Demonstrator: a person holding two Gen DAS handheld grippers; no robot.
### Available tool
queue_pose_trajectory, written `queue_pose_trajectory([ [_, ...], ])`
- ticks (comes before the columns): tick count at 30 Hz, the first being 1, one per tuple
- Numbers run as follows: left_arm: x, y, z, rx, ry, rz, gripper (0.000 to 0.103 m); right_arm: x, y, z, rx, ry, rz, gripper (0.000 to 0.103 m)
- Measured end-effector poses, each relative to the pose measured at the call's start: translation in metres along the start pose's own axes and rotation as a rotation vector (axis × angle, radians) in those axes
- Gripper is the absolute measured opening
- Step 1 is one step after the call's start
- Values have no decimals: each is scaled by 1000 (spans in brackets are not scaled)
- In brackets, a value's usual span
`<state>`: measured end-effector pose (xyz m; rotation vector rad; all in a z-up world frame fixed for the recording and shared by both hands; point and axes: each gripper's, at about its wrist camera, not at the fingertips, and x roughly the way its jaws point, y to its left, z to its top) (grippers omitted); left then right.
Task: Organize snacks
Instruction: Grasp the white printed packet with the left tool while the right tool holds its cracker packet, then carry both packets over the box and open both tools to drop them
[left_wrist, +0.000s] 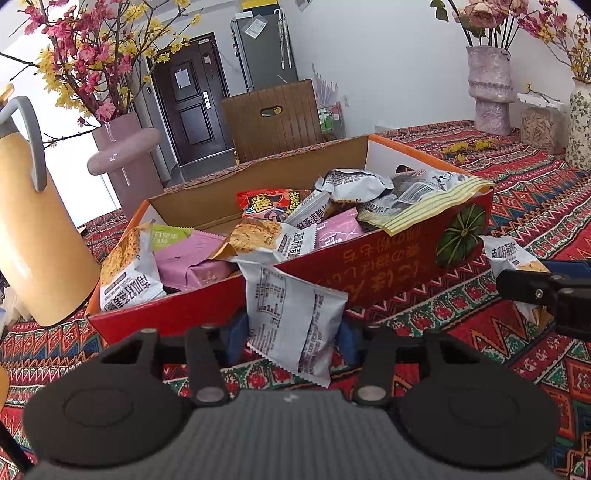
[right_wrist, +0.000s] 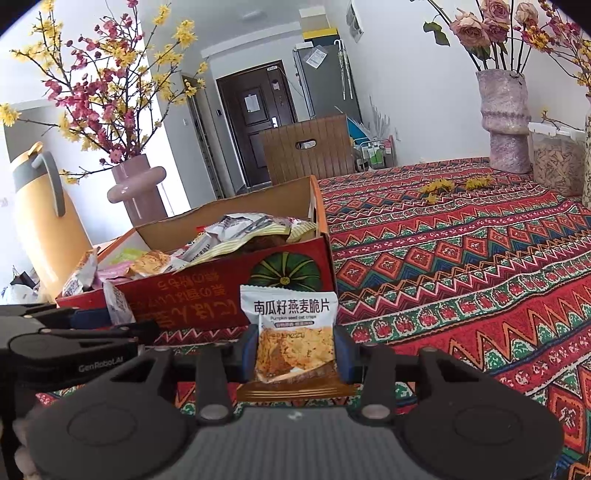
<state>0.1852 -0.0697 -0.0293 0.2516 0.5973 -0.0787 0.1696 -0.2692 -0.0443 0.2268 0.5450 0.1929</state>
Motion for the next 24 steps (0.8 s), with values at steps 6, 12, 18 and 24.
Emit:
queue_pose_trajectory([
  [6,-18,7,-3,-30,-22,-26,46,-4,3,-1,-15,-17,2,41],
  [12,-46,18,6,-76,-92,-68,46,-25,11,6,-56,-82,33,41],
  [18,-63,29,28,-123,-183,-52,46,-37,26,33,-118,-170,43,41],
  [24,-59,46,54,-196,-233,-23,46,-21,46,66,-182,-209,44,41],
])
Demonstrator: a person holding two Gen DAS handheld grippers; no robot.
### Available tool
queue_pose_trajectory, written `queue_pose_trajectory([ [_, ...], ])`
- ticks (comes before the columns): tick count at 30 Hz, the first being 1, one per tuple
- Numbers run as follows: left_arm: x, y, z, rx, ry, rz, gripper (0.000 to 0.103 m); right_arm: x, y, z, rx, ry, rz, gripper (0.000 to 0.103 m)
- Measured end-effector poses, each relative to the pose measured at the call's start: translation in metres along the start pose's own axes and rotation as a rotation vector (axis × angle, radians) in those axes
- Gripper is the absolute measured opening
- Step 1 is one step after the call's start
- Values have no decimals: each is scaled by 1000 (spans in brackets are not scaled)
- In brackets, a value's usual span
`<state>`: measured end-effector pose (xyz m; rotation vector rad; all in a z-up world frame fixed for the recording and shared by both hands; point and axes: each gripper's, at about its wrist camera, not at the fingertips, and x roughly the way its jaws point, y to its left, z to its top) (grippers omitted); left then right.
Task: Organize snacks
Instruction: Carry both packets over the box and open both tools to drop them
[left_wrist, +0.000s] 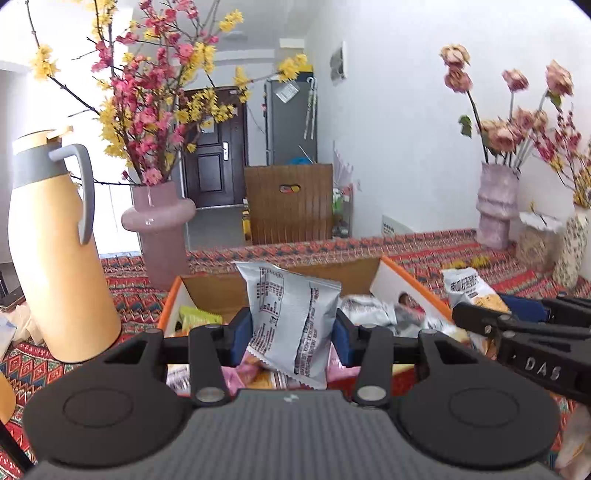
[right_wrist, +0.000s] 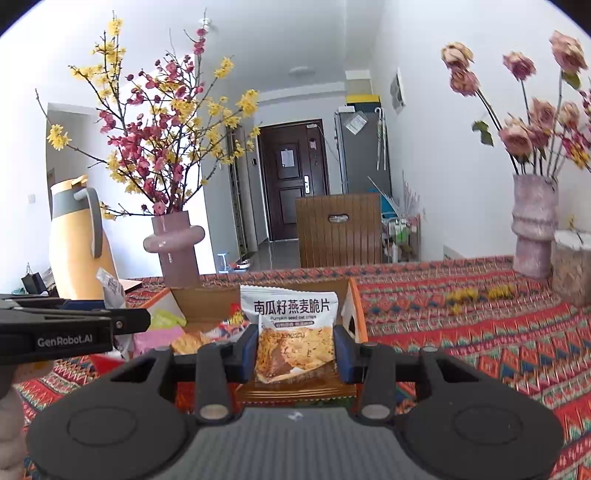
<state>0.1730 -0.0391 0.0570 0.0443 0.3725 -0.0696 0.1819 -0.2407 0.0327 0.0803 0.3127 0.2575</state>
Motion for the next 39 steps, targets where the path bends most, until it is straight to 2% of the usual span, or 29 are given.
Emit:
queue_pose_trajectory([
  [8,33,16,19,-76,-19,75,46,50,10,21,-2,11,-26,41],
  [13,55,27,13,-108,-18,122,46,75,13,16,11,21,-28,41],
  [19,71,35,-1,-122,-1,127,47,88,17,6,-13,36,-23,41],
  [23,69,37,-3,-133,-11,124,59,88,17,4,-12,48,-21,45],
  [24,67,38,-3,-137,-18,124,71,88,17,4,-9,45,-29,44],
  [25,64,37,-3,-140,-31,133,86,87,16,4,-3,41,-36,52],
  [26,62,37,-4,-142,-44,144,92,86,14,4,6,36,-39,65],
  [27,59,37,-3,-147,-60,154,99,84,12,4,16,29,-44,73],
  [28,57,37,-3,-151,-69,157,102,83,11,4,26,23,-50,87],
  [29,56,38,-2,-157,-75,157,103,82,9,5,36,17,-53,96],
  [31,55,38,-1,-163,-78,164,103,80,5,5,52,11,-53,103],
  [39,34,40,9,-192,-101,170,103,65,3,13,63,-9,-58,103],
])
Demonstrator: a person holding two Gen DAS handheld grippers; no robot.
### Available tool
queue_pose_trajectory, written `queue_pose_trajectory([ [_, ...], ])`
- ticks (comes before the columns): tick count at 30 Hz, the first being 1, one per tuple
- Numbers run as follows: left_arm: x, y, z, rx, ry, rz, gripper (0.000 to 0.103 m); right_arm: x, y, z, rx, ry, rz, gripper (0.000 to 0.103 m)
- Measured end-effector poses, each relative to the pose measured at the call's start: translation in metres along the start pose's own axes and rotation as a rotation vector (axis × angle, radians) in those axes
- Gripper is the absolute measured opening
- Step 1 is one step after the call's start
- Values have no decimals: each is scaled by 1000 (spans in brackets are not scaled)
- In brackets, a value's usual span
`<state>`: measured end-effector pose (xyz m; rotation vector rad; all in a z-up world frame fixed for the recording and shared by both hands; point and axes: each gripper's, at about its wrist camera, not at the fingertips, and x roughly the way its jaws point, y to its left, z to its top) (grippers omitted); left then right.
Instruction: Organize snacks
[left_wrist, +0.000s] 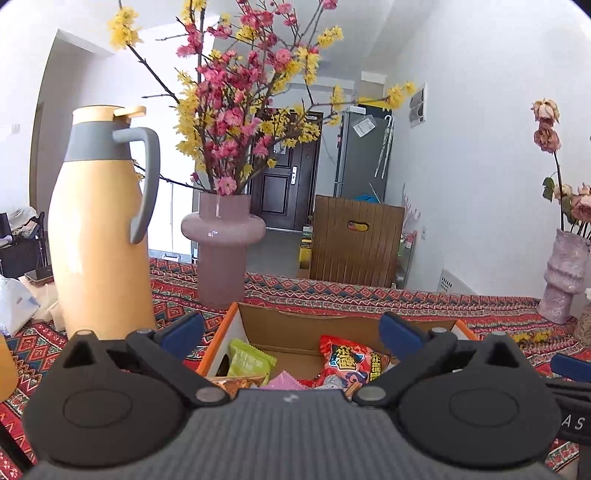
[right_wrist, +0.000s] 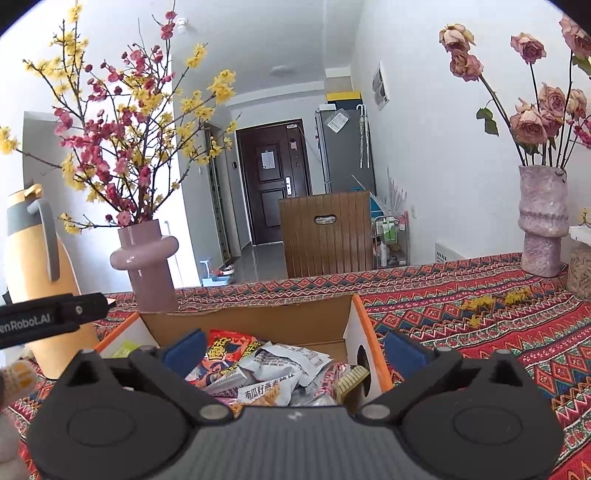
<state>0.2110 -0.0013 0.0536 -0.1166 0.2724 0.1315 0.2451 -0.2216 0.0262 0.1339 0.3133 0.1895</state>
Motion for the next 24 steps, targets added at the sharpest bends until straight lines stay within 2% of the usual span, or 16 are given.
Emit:
queue_pose_trajectory([
  [4,-18,6,3,-16,20,-39,103,-21,3,2,-17,-12,0,103],
  [8,-45,10,3,11,17,-78,103,-47,4,-1,-46,-12,2,103],
  [15,-85,22,-12,37,59,-120,103,-93,4,-19,-65,30,30,103],
  [24,-108,45,-53,36,163,-102,103,-123,3,-54,-67,139,40,103],
])
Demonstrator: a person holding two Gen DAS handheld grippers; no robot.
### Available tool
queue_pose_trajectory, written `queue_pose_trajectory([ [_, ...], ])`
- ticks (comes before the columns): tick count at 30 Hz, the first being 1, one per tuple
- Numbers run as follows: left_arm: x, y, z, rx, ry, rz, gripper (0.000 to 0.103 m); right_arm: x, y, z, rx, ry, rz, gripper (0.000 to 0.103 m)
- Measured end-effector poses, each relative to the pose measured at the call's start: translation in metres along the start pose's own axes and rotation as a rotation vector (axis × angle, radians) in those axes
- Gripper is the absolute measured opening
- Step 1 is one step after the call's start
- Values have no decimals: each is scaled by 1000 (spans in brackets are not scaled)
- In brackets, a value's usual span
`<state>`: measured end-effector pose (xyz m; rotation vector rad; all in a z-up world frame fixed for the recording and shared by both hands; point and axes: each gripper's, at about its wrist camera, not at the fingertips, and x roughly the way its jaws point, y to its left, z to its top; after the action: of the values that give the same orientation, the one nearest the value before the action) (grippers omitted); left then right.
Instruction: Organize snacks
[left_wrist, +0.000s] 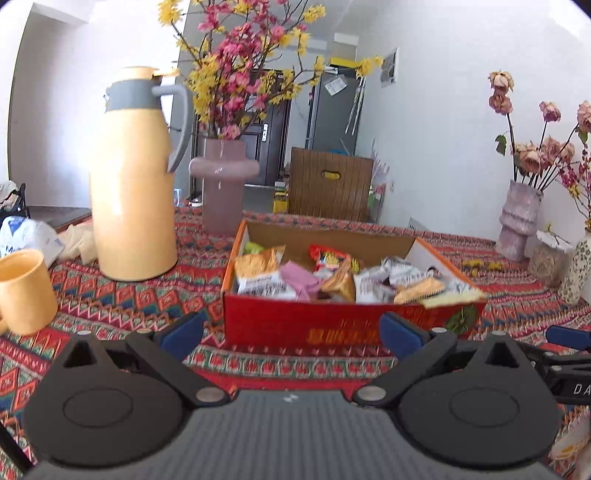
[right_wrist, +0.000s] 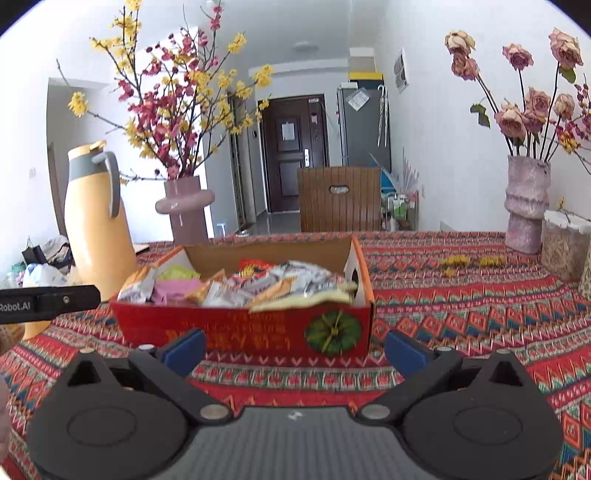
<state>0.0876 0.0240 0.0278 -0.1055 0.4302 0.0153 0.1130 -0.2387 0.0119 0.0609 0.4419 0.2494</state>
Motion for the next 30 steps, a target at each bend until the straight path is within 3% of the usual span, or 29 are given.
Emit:
queue_pose_trajectory([
  [13,-19,9,-33,-3,60,-4,103,-7,0,-33,15,95,3,103],
  [30,-30,4,-44,13,76,-10,103,-10,2,-44,22,125,8,103],
])
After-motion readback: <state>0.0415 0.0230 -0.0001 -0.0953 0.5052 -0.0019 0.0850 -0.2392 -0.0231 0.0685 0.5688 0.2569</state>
